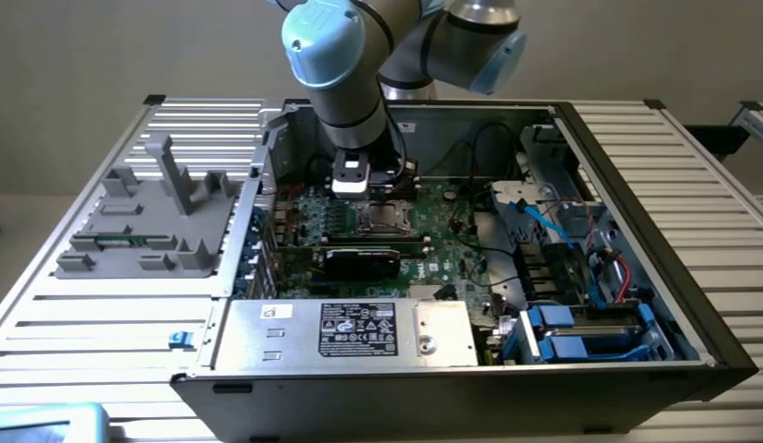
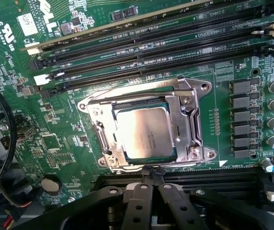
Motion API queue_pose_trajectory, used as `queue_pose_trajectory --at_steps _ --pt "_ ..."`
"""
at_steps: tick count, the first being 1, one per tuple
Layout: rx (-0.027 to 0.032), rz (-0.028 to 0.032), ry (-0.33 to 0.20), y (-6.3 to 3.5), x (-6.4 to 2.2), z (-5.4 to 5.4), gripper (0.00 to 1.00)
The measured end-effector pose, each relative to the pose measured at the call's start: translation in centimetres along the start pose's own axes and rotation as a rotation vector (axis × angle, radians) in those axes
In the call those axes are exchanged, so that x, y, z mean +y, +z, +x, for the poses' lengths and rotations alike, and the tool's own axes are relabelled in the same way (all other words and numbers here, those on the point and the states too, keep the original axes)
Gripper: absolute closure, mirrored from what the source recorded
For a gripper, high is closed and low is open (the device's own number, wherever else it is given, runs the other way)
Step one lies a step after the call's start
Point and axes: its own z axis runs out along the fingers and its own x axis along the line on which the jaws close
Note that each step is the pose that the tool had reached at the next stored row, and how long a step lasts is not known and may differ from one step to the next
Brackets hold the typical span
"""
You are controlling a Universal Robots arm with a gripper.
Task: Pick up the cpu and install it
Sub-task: 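Install the first cpu locking lever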
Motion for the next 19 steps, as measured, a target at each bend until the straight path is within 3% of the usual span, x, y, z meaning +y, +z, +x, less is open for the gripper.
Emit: queue_pose_trajectory --at_steps 19 --pt "0.0 -0.0001 0.0 0.21 -0.16 0.88 0.89"
